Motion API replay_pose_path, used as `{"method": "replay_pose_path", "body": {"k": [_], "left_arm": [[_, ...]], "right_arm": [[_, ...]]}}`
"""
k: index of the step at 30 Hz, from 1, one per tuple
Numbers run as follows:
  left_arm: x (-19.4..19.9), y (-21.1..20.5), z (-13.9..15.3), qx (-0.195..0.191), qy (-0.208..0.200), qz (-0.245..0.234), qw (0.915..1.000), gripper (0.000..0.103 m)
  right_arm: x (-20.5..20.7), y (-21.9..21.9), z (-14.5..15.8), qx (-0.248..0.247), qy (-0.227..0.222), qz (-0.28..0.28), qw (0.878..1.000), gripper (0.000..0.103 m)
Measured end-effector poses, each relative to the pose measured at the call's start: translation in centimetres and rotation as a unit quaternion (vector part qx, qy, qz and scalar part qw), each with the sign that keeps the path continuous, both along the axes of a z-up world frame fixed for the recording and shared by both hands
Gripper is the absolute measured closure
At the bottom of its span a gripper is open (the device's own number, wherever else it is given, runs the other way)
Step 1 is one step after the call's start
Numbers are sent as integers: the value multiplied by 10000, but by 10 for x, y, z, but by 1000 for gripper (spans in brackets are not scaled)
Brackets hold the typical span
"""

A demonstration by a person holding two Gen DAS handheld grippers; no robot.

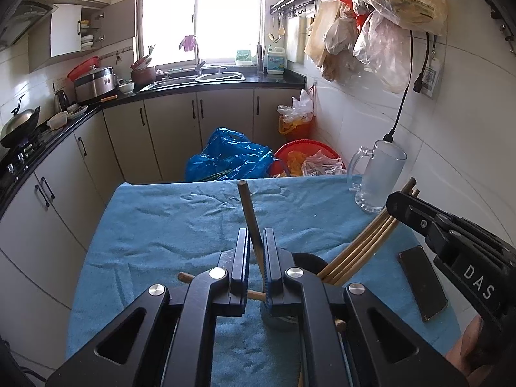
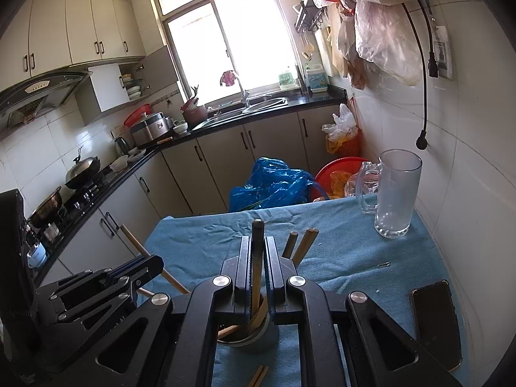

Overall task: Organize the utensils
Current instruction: 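Lower the chopsticks into the black cup and open both tools to release, then move both open tools back down to the chopsticks lying on the towel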

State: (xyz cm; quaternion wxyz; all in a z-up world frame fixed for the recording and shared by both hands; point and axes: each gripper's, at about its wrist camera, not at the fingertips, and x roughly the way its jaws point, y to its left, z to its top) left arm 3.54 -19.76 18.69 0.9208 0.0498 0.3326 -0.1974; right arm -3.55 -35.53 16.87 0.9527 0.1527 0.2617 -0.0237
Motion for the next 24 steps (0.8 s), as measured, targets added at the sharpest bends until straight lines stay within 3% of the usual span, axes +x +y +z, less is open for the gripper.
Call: {"method": "replay_pose_path", "body": {"k": [4,5,6,7,9,14,20,24], "left_arm": [[-3,-2,3,6,-26,-9,10000,93],[-4,-1,5,2,-58,-8,10000,85],[-7,0,7,-2,-126,-2,9999,73],[-10,1,10,-11,-196,9,9998,68],[-18,6,18,-35,-380,40,9993,60],[-36,16,34,-37,-573,53,9983,51],[-65,39,53,-119,-711,154,9973,48],[-95,61,66,-236,-843,273,9958,43]], "right_arm": [[0,1,0,40,8,29,10000,93],[0,2,0,56,7,36,10000,90],[-1,2,1,91,-4,50,9999,80],[-1,2,3,121,-32,39,9999,66],[-5,2,10,157,-155,-34,9998,58],[-19,4,27,109,-304,-90,9994,58],[-52,9,47,101,-443,-140,9989,56],[-78,14,57,18,-487,-137,9987,49]]}}
